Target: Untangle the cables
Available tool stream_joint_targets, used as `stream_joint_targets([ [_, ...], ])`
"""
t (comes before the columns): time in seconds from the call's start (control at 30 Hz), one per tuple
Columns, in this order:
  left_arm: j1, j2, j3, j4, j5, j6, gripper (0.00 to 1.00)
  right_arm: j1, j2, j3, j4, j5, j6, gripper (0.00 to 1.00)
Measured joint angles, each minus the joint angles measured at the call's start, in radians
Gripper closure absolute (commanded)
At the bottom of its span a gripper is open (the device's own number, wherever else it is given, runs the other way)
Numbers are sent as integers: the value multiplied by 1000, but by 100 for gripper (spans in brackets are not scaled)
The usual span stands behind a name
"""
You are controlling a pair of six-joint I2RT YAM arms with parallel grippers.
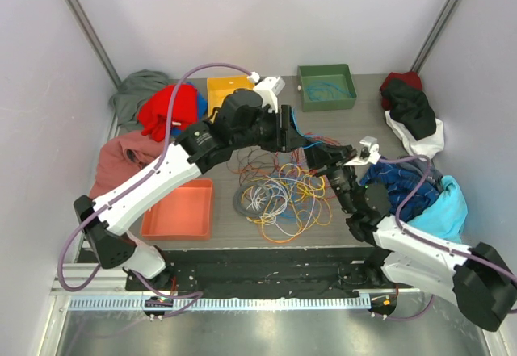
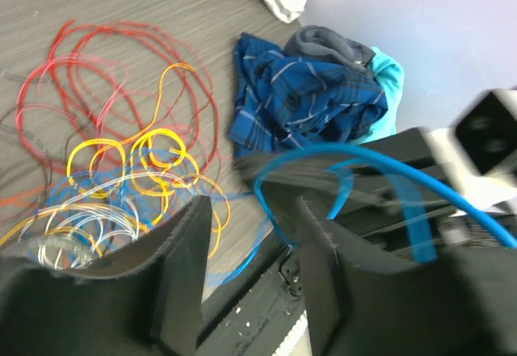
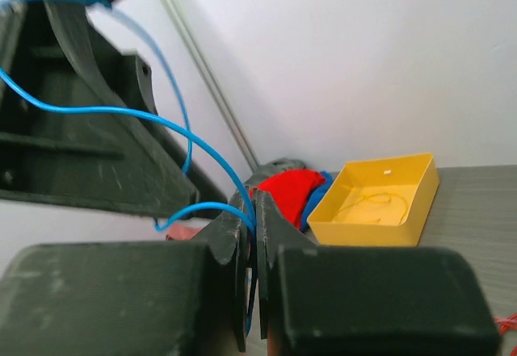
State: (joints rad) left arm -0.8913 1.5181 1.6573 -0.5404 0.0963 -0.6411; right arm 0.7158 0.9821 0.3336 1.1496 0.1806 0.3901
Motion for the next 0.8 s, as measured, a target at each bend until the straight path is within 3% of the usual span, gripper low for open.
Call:
stream_joint_targets([
  [0.23, 27, -87, -130, -4, -55, 13, 29, 0, -141, 88, -221, 74, -62, 99],
  [0.27, 33, -99, -151, -5, -62, 14, 20, 0, -146, 109, -254, 85, -72, 99],
  [0.4, 44, -129, -193, -19, -106, 21, 5, 0, -142, 204, -394, 153, -104, 99],
  [0.63, 48, -269, -368, -23, -184, 17, 1, -43, 77, 572, -698, 301, -151, 99],
  [0.8, 48, -394, -541, -21, -209, -8, 2, -223, 319, 894, -924, 279, -68, 99],
])
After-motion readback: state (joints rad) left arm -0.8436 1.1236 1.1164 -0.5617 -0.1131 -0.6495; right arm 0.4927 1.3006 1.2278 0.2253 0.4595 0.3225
